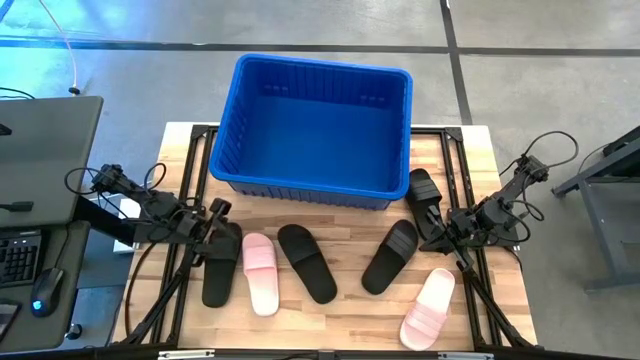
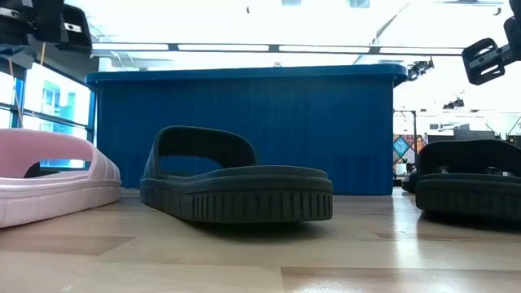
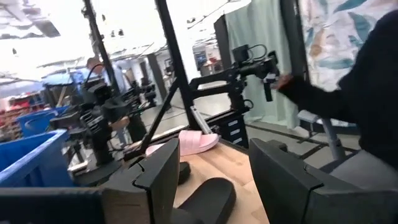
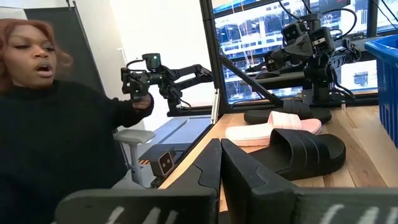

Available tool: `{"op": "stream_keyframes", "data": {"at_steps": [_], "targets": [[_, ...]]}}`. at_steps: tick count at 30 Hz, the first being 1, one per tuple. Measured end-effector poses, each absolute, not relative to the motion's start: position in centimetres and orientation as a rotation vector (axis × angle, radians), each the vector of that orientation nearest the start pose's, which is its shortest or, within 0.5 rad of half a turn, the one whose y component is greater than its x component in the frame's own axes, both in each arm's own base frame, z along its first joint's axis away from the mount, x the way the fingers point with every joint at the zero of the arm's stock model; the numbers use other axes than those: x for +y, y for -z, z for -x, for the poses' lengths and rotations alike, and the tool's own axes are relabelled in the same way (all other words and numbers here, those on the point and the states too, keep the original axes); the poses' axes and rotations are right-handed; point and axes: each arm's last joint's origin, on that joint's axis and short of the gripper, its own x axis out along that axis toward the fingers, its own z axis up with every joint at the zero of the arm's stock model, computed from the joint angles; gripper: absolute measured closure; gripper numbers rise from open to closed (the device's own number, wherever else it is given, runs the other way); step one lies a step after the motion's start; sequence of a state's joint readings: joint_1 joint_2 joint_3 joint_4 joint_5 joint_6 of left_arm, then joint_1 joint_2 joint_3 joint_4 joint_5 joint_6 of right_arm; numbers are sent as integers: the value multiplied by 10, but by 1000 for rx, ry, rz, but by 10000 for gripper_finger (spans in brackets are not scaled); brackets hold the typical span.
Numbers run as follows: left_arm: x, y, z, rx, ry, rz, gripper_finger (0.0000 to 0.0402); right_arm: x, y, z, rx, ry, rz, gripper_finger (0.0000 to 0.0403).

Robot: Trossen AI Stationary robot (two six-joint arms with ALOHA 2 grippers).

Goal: Pick and place slides into bin
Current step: Put the black slide into the blue bin

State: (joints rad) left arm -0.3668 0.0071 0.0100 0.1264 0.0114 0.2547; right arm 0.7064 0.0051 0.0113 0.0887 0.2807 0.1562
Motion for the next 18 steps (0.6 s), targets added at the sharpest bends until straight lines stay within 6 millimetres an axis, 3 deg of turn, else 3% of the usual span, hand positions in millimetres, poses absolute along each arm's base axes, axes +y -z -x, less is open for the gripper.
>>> {"op": "stream_keyframes", "data": {"at_steps": [9,18], "targets": [[-34,-210,-84,-84,402,-207,220,56,-176,-78,-84,-407,-67,403],[-41,-254,-103,240,437,-250,220,54,-177,-79,-96,-342,-56,402]]}}
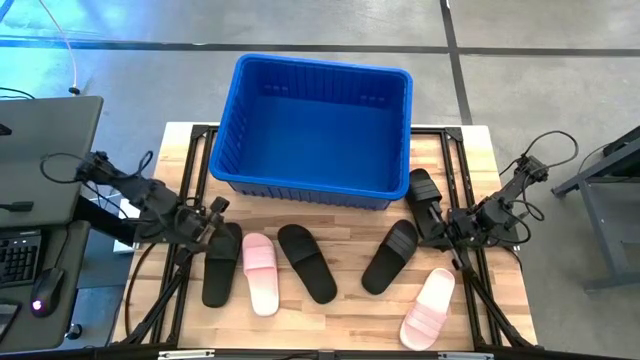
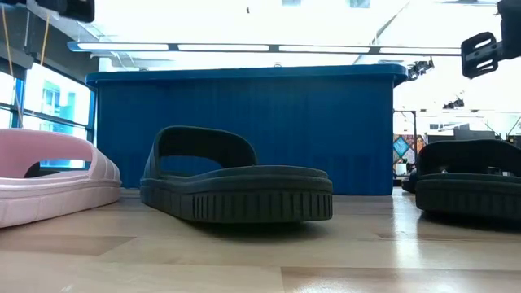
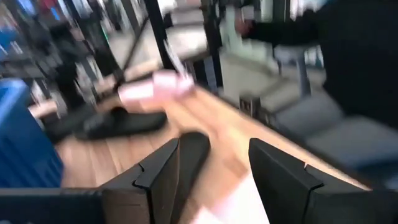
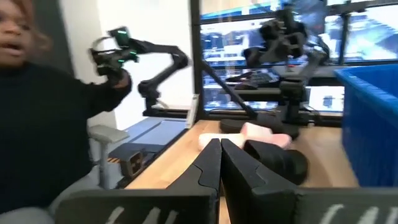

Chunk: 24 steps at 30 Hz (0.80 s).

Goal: Pick and place slides into bin
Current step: Put the black slide into the blue bin

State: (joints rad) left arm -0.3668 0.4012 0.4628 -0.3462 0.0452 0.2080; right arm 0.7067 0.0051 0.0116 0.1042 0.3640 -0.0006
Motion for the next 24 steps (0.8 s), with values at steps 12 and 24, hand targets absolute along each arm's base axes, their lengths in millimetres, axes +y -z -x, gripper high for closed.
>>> {"op": "stream_keyframes", "data": {"at_steps": [12,24], "targets": [[-65,-261,-160,1046,464,-250,220,52,-177,-79,-91,-295,-57,402],[-106,-204,-178,1443,247,-307,220,53,-175,-79,-78,-294,-48,402]]}}
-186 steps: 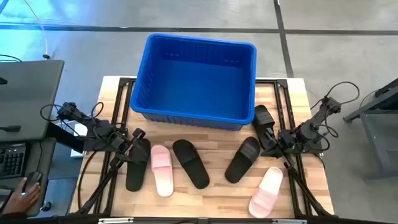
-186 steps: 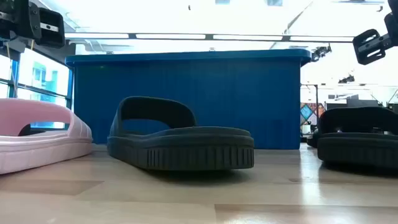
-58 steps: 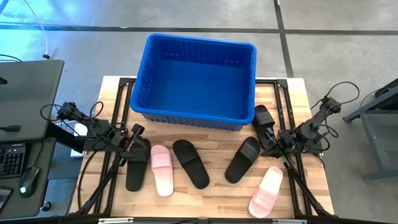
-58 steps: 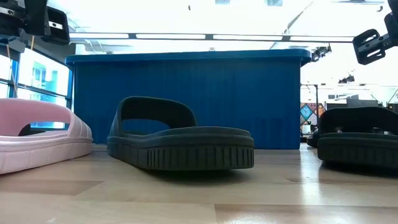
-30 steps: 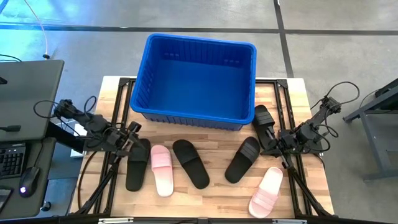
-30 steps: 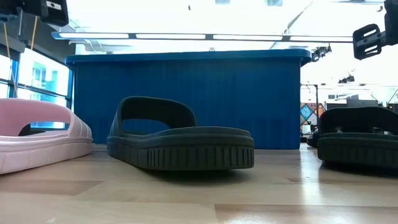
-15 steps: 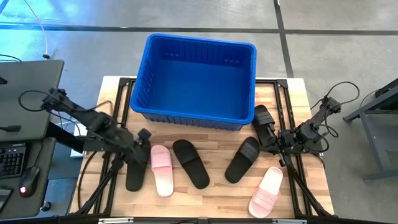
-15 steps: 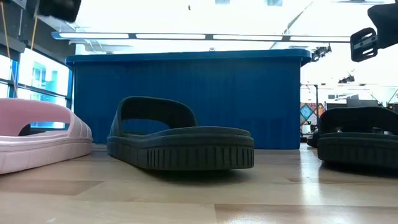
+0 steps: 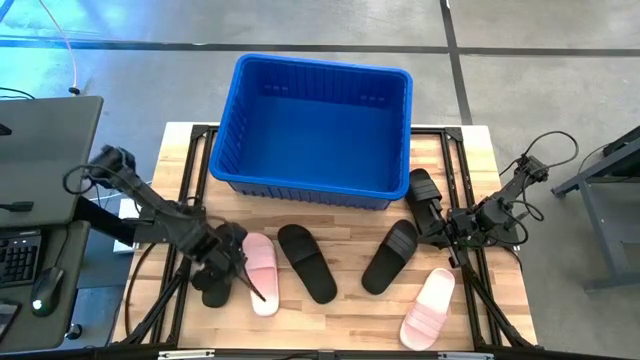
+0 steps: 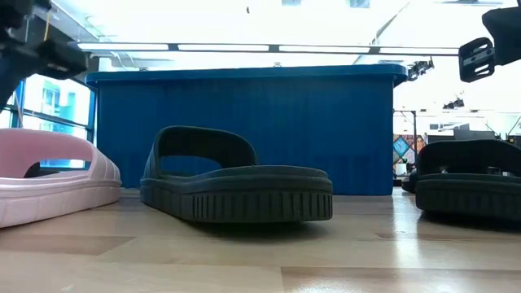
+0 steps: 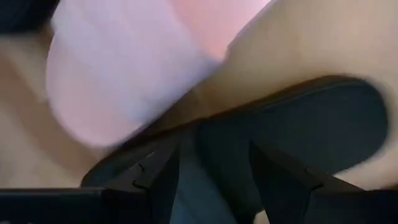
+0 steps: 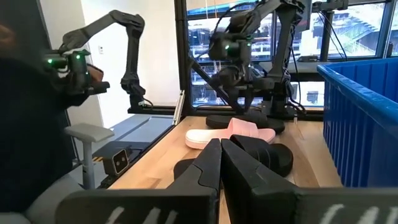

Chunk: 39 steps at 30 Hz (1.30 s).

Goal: Pick and place slides into bin
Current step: Put the black slide into the blue bin

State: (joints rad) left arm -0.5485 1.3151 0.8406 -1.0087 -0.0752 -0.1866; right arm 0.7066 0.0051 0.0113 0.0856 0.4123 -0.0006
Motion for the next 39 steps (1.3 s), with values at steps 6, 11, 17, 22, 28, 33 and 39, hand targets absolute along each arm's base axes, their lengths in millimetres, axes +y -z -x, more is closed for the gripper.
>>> {"op": "stream_keyframes", "data": {"at_steps": [6,11,17,22,28,33,39], "targets": [[-108,-190,-175,1514,-28,-387,220,52,-175,-80,-77,-262,-50,402],[-106,-186,-174,1560,-132,-337,220,50,-175,-80,-76,-209,-51,402],[-106,-186,-173,1550,-243,-223,220,49,-175,-80,-75,-182,-52,403],[-103,-179,-168,1572,-320,-158,220,49,-175,-80,-75,-183,-52,402],[-96,-165,-157,1665,-464,-131,220,49,-175,-80,-75,-184,-52,402],[-95,-164,-154,1693,-517,-113,242,49,-175,-80,-75,-182,-52,402],[-98,-165,-155,1726,-479,-58,373,49,-175,-80,-76,-176,-45,402]]}}
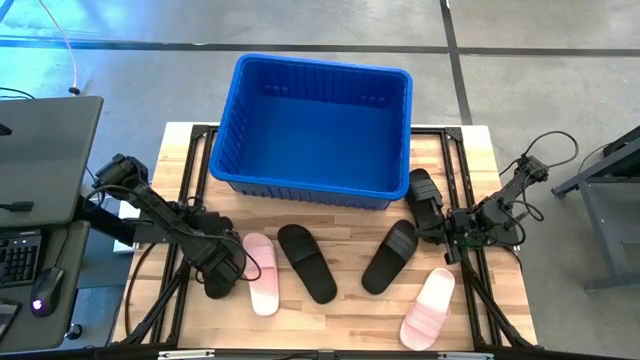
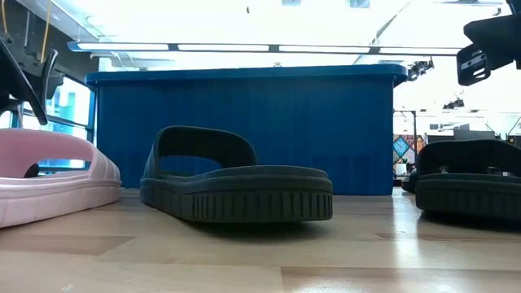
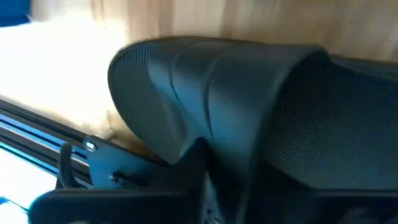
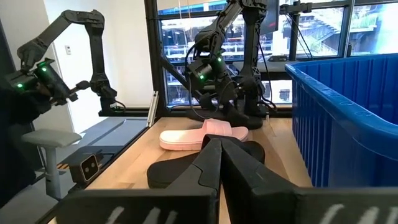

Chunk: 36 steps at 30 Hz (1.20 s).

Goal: Pick and place slides into bin
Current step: Put the black slide into the blue bin

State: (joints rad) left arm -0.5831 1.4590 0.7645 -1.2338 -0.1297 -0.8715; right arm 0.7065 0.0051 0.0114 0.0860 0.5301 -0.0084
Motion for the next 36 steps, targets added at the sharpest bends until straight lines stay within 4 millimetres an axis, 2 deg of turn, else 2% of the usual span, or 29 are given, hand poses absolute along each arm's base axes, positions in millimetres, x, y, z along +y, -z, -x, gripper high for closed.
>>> {"op": "stream_keyframes", "data": {"at_steps": [2,5,10,16,20,23,27,31,33,36], "targets": [[-101,-169,-158,1739,-457,-30,387,49,-175,-80,-76,-174,-45,402],[-108,-183,-167,1732,-383,15,379,49,-175,-80,-76,-175,-45,402],[-124,-220,-190,1622,-161,-20,393,49,-175,-80,-76,-174,-45,402],[-140,-285,-211,1418,73,-114,396,49,-175,-80,-76,-174,-45,402],[-140,-336,-215,1280,109,-183,393,49,-175,-80,-76,-174,-45,402],[-136,-371,-215,1137,124,-350,397,49,-175,-80,-76,-173,-45,402],[-124,-413,-212,939,-1,-676,395,49,-175,-80,-75,-152,-46,402],[-105,-450,-207,778,-345,-988,392,48,-175,-80,-75,-132,-47,402],[-92,-466,-206,752,-512,-1060,395,48,-175,-80,-75,-121,-47,402],[-62,-481,-208,795,-646,-1039,398,47,-175,-81,-74,-98,-48,402]]}}
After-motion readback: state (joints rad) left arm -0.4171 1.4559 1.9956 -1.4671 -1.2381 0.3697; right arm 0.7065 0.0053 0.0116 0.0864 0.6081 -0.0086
